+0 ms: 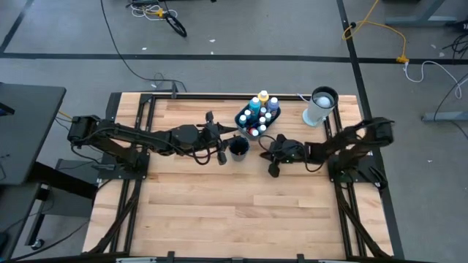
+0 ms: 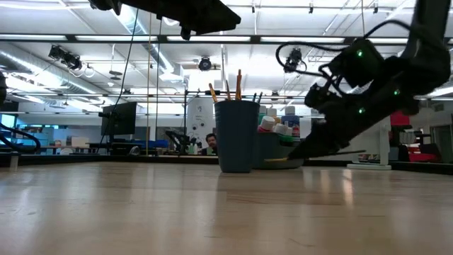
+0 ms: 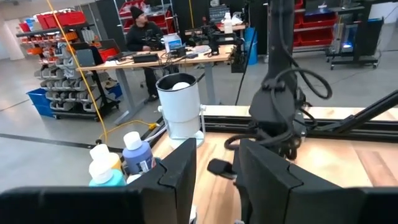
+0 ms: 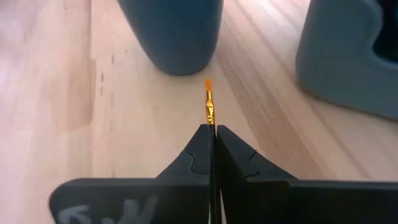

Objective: Pick & Place Paint Supplies
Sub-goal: Put the golden paint brush into the blue cup

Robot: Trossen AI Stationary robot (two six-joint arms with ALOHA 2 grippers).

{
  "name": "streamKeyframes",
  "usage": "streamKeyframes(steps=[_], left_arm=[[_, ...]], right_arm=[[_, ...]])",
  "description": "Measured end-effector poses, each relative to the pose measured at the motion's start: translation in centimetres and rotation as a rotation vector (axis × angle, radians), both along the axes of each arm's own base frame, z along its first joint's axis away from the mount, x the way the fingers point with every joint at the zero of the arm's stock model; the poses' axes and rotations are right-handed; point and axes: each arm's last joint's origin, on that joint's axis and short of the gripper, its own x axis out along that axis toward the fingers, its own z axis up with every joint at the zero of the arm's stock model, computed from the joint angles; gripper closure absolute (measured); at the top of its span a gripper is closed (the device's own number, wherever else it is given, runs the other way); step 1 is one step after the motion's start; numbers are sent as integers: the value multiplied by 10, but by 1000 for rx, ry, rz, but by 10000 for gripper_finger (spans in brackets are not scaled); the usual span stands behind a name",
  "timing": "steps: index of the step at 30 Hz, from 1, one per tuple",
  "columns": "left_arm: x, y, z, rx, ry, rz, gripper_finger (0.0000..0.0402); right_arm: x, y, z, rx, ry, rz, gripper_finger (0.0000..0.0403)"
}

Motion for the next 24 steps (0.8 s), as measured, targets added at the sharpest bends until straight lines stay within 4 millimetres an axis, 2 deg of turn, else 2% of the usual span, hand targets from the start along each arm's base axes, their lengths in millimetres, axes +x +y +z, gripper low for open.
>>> streamKeyframes(steps=[3, 9, 18, 24], left_arm=[[0, -1, 0, -2, 0, -39, 270], [1, -4, 0, -20, -3, -151, 270], [2, -6, 0, -28, -3, -234, 270], [2, -8, 1, -79, -24, -280, 270]], right_arm=[[-5, 6, 12, -14, 15, 4, 396], [-19, 23, 53, -44, -84, 33, 396], [-54, 38, 123, -87, -443, 88, 397], [-59, 39, 147, -140, -652, 149, 397]])
